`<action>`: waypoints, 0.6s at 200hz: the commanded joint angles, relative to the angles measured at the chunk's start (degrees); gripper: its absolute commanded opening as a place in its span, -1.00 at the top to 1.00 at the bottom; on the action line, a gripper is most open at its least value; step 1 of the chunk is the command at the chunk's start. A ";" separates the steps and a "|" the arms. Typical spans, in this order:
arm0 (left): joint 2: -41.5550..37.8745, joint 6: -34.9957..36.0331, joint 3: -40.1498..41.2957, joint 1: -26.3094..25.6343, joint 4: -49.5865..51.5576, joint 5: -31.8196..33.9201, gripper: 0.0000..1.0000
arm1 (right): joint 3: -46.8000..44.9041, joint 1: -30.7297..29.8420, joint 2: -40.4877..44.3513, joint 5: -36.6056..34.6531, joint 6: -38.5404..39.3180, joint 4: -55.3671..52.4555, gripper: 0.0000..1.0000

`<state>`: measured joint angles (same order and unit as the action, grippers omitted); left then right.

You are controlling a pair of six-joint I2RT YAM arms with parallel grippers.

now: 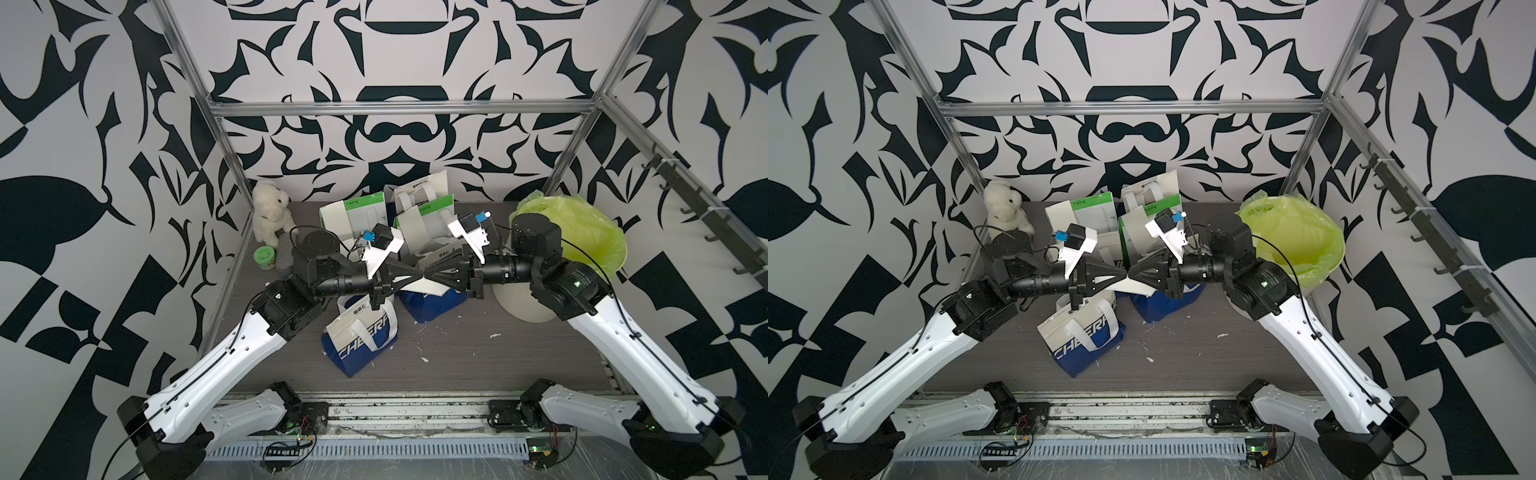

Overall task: Shred takeout receipts and throw away
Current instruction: Shred the takeout receipt.

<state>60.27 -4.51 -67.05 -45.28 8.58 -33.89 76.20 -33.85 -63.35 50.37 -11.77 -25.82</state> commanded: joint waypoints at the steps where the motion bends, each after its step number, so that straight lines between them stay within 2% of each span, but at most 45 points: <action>1: -0.51 -0.41 0.72 -0.06 -1.64 -0.39 1.00 | -0.18 -0.24 0.16 0.87 -0.27 1.48 0.71; 9: -0.67 -0.41 0.78 -0.07 -1.55 -0.39 1.00 | -0.11 -0.25 0.16 0.62 -0.19 1.48 0.65; 21: -0.68 -0.47 0.93 -0.07 -1.53 -0.48 1.00 | 0.06 -0.23 0.33 0.39 0.29 1.12 0.40; 29: -0.68 -0.50 1.00 -0.07 -1.38 -0.58 1.00 | 0.17 -0.21 0.57 0.18 0.68 0.82 0.31; 51: -0.66 -0.58 0.95 -0.02 -1.28 -0.70 1.00 | 0.17 -0.27 0.95 -0.11 0.92 1.08 0.26; 88: -0.17 -0.76 0.78 -0.01 -1.64 -0.99 1.00 | 0.66 -0.27 0.43 0.06 0.17 1.48 0.50; 113: -0.37 -0.76 0.78 -0.03 -1.65 -0.92 1.00 | 0.61 -0.21 0.16 -0.06 -0.17 1.57 0.82; 120: -0.46 -0.76 0.84 -0.06 -1.72 -0.83 1.00 | 0.61 -0.30 0.14 -0.43 -0.47 1.57 0.98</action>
<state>60.18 -4.86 -66.83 -45.25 8.08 -33.89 76.09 -33.89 -63.44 50.22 -11.92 -26.26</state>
